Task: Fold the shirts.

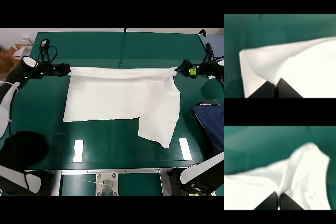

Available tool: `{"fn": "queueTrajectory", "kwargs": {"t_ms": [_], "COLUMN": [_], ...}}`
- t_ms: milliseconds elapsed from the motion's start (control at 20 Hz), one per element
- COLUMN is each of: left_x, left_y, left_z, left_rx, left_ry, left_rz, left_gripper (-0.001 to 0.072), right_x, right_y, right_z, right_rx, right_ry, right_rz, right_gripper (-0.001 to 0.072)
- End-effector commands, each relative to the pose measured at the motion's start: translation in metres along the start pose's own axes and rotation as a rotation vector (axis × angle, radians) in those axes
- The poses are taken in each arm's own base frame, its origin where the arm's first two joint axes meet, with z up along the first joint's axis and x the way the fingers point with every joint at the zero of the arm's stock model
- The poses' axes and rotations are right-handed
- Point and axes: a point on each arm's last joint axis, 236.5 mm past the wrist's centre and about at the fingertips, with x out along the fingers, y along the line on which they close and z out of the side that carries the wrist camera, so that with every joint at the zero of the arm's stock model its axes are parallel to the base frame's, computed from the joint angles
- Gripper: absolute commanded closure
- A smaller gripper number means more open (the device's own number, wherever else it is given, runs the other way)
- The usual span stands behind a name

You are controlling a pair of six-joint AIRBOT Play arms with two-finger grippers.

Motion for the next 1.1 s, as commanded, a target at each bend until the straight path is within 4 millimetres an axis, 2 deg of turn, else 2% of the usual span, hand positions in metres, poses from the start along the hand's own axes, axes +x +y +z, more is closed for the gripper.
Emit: {"fn": "queueTrajectory", "kwargs": {"t_ms": [0,150,250,350,550,600,650,700,750,850,950,1000,1050], "left_x": [-0.002,0.003,0.013,0.021,0.024,0.021,0.014,0.004,-0.008,-0.041,-0.074,-0.087,-0.098], "left_y": [0.023,0.025,0.023,0.018,0.009,0.008,0.007,0.005,0.005,0.008,0.011,0.012,0.011], "left_z": [-0.043,-0.055,-0.074,-0.088,-0.093,-0.098,-0.102,-0.103,-0.102,-0.101,-0.115,-0.125,-0.134], "left_rx": [0.045,0.037,0.024,0.029,0.006,-0.010,-0.019,-0.033,-0.062,-0.151,-0.242,-0.276,-0.287], "left_ry": [0.183,0.221,0.286,0.327,0.345,0.371,0.408,0.450,0.486,0.581,0.698,0.748,0.786], "left_rz": [0.084,0.088,0.069,0.057,0.044,0.041,0.034,0.023,0.021,0.015,0.011,0.014,0.016], "left_gripper": [0.0685,0.0685,0.0685,0.0685,0.0684,0.0675,0.0456,0.0172,0.0150,0.0149,0.0151,0.0187,0.0392], "right_x": [-0.005,0.005,0.010,0.013,0.017,0.016,0.012,0.003,-0.008,-0.038,-0.067,-0.079,-0.089], "right_y": [-0.039,-0.045,-0.048,-0.048,-0.037,-0.033,-0.032,-0.030,-0.030,-0.034,-0.036,-0.037,-0.039], "right_z": [-0.050,-0.070,-0.078,-0.080,-0.078,-0.078,-0.078,-0.077,-0.075,-0.077,-0.089,-0.100,-0.113], "right_rx": [-0.015,0.013,0.023,0.027,0.040,0.052,0.065,0.082,0.101,0.160,0.213,0.238,0.267], "right_ry": [0.200,0.243,0.253,0.252,0.242,0.248,0.257,0.274,0.291,0.333,0.373,0.393,0.404], "right_rz": [-0.143,-0.143,-0.146,-0.146,-0.114,-0.106,-0.102,-0.097,-0.096,-0.112,-0.109,-0.108,-0.108], "right_gripper": [0.0696,0.0696,0.0695,0.0695,0.0694,0.0620,0.0439,0.0304,0.0283,0.0285,0.0290,0.0320,0.0370]}}
